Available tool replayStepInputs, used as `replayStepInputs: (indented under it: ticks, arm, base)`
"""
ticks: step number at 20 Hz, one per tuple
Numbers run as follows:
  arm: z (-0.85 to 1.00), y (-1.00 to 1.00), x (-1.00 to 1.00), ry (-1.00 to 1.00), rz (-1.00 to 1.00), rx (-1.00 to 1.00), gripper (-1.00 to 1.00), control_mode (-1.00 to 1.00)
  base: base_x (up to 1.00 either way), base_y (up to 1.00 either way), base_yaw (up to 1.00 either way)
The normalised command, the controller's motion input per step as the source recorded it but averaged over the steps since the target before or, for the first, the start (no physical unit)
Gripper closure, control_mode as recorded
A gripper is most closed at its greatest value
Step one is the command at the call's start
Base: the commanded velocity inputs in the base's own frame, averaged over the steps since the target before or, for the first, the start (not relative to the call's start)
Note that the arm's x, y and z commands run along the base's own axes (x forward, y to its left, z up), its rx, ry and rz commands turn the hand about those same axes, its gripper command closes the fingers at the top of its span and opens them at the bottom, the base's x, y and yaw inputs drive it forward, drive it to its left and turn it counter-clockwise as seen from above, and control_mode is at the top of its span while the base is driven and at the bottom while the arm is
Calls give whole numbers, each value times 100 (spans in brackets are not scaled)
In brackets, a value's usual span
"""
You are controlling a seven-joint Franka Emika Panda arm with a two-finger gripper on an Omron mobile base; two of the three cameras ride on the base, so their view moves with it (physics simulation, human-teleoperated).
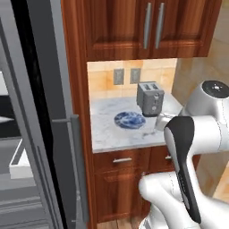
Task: Place the fish on the counter behind the older fish on the same shelf of the fridge to maintain FIFO order. Close the fridge door when finished.
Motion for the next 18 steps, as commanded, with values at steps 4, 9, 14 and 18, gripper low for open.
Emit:
replayStepInputs:
  ticks: [4,9,14,18]
  arm:
    - [0,0,0,0,0,0,100,100]
    - [0,0,0,0,0,0,100,100]
    - [0,0,0,0,0,0,100,100]
    - [0,0,0,0,0,0,100,100]
  base:
    - [-100,-35,33]
    - [-100,-25,34]
    - [-98,-18,35]
    - [-59,22,42]
